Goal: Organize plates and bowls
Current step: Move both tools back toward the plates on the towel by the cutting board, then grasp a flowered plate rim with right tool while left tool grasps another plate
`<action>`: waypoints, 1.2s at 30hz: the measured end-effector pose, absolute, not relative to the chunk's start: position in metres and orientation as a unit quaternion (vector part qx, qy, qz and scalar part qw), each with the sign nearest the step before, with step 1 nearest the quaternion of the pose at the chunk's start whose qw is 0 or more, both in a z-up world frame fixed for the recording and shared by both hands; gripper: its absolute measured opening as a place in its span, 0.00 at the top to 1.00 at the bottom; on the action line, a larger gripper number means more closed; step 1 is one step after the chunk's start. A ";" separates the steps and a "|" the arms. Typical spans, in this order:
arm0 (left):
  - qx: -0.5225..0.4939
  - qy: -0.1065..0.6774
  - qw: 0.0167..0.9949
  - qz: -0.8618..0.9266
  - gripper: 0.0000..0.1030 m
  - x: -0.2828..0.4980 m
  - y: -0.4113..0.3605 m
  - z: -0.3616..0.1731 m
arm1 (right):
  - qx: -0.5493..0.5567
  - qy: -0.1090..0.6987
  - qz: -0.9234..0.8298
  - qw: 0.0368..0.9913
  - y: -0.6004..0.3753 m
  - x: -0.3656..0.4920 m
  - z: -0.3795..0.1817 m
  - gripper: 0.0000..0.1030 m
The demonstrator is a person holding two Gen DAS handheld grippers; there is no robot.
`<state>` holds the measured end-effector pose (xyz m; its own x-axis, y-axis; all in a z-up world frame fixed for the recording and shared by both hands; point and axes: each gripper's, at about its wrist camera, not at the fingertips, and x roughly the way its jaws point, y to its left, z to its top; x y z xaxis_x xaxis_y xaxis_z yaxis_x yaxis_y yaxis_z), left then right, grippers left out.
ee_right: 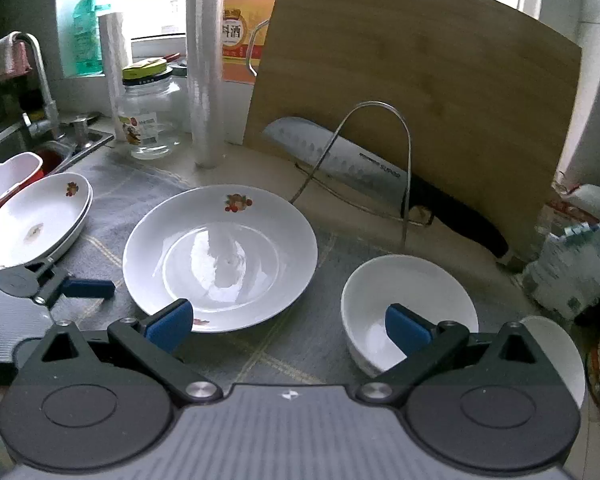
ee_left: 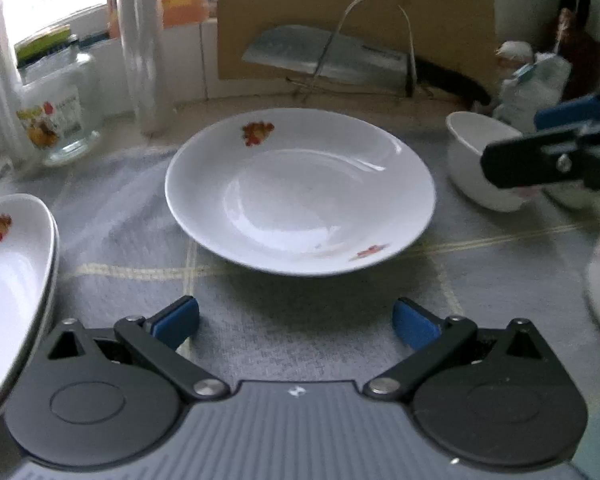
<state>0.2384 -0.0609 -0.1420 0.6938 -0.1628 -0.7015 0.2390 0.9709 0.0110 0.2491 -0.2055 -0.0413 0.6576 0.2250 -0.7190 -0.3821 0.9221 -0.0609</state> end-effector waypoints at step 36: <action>0.022 0.347 0.937 -0.046 0.01 0.250 -0.077 -0.146 | -0.096 0.471 0.346 0.806 -0.168 0.411 -0.073 0.00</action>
